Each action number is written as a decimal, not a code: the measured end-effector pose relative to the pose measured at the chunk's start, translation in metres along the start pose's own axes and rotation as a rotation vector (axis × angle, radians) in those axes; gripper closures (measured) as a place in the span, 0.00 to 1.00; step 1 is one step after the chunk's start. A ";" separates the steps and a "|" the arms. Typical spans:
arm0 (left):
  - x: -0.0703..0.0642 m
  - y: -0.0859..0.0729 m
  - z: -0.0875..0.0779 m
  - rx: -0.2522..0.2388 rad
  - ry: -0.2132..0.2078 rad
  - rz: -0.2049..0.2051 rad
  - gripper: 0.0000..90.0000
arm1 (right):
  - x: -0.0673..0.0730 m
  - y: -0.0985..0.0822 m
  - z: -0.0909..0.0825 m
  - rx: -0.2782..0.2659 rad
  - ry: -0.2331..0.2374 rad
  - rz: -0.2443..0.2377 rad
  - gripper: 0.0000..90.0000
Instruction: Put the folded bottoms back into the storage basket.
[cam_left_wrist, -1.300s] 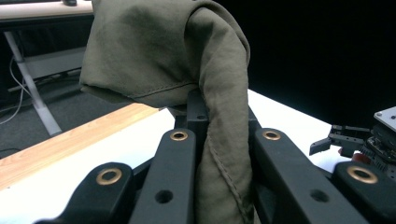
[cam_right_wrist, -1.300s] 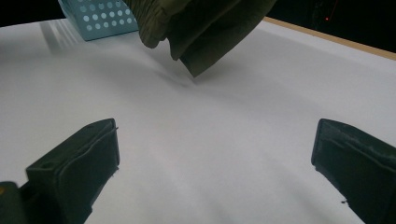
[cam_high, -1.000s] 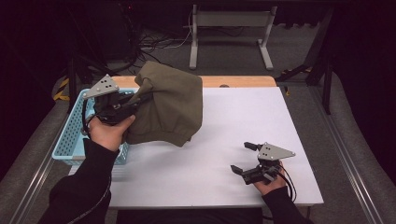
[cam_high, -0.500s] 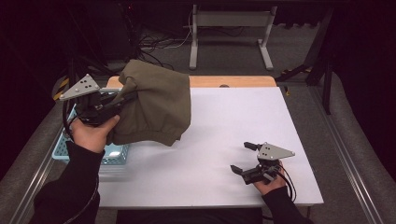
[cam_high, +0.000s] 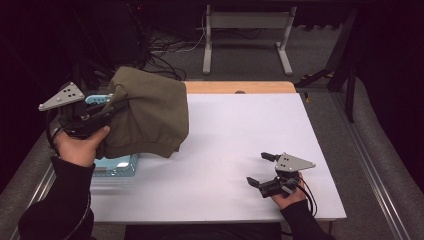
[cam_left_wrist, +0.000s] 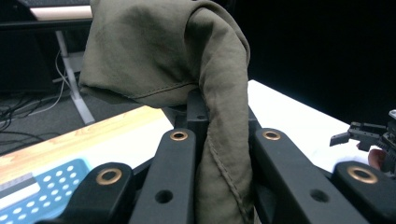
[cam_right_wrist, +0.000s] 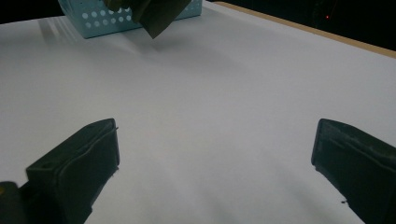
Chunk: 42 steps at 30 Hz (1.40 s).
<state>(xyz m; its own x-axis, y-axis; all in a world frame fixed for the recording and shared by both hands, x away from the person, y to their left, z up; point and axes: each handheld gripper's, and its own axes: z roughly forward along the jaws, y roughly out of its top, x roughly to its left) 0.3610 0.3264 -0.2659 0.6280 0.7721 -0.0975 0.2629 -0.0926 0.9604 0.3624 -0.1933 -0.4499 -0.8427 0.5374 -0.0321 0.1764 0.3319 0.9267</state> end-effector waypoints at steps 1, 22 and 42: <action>0.000 0.000 0.000 0.000 0.000 0.000 0.93 | 0.000 0.000 0.000 0.000 0.000 0.000 0.02; 0.030 -0.005 -0.038 0.025 0.058 -0.057 0.93 | 0.000 0.000 0.001 0.007 0.002 0.000 0.02; 0.085 -0.019 -0.020 0.146 0.113 -0.143 0.93 | 0.000 0.000 0.002 0.017 -0.004 0.002 0.02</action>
<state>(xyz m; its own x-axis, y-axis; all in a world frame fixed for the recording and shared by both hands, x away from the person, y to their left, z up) 0.3945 0.4067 -0.2873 0.4929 0.8486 -0.1919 0.4517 -0.0610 0.8901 0.3631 -0.1918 -0.4510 -0.8403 0.5411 -0.0319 0.1868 0.3444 0.9201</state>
